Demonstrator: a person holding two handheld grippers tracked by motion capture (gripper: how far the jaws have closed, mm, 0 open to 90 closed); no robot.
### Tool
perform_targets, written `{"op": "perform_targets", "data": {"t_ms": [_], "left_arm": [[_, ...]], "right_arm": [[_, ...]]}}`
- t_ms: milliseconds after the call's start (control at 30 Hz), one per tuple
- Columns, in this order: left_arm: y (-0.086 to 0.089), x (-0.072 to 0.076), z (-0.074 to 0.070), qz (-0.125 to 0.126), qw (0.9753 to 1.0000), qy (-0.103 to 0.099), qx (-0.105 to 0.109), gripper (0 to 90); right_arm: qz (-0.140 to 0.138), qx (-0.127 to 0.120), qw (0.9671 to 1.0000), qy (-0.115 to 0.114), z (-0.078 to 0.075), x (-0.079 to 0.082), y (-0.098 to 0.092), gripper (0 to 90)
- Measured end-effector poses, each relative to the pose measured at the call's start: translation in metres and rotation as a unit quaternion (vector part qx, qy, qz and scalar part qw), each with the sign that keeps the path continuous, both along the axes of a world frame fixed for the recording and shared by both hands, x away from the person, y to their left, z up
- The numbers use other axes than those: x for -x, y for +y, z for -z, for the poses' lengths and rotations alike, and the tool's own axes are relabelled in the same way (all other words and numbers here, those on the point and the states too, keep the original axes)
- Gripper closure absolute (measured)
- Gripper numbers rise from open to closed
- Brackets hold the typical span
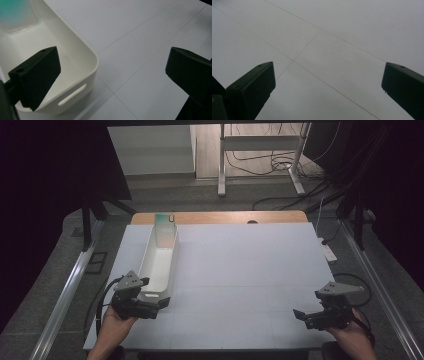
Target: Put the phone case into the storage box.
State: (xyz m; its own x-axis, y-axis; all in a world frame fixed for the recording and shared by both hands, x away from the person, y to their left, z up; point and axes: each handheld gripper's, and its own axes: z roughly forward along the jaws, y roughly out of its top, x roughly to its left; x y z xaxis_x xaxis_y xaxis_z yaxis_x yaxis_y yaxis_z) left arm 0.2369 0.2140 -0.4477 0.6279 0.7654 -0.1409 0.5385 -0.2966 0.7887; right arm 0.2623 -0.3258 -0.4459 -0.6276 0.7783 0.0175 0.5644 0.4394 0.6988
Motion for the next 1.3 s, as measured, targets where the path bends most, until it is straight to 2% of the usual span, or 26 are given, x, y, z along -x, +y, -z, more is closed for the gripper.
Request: {"op": "perform_targets", "data": {"t_ms": [167, 400, 733, 933, 1167, 1300], "left_arm": [[0.005, 0.005, 0.004, -0.006, 1.0, 0.007, 0.002, 0.5], [0.008, 0.012, 0.008, -0.017, 0.9996, 0.005, -0.023, 0.3], [0.01, 0.019, 0.012, -0.023, 0.9992, 0.015, -0.031, 0.1], [0.011, 0.024, 0.015, -0.026, 0.9984, 0.023, -0.044, 0.0], [0.013, 0.028, 0.018, -0.03, 0.9977, 0.034, -0.05, 0.0], [0.013, 0.029, 0.018, -0.033, 0.9977, 0.036, -0.047, 0.0]], "right_arm": [[0.0, 0.0, 1.0, 0.001, 0.0, 0.0, 0.0, 0.0], [0.002, -0.003, 1.0, 0.0, 0.0, 0.0, -0.001, 0.0], [0.008, -0.007, 0.9999, 0.0, 0.0, 0.0, -0.002, 0.0], [0.008, -0.006, 1.0, 0.0, -0.001, 0.0, -0.002, 0.0], [0.008, -0.006, 1.0, 0.0, -0.001, 0.0, -0.002, 0.0], [0.008, -0.005, 1.0, -0.001, -0.001, 0.0, -0.002, 0.0]]}}
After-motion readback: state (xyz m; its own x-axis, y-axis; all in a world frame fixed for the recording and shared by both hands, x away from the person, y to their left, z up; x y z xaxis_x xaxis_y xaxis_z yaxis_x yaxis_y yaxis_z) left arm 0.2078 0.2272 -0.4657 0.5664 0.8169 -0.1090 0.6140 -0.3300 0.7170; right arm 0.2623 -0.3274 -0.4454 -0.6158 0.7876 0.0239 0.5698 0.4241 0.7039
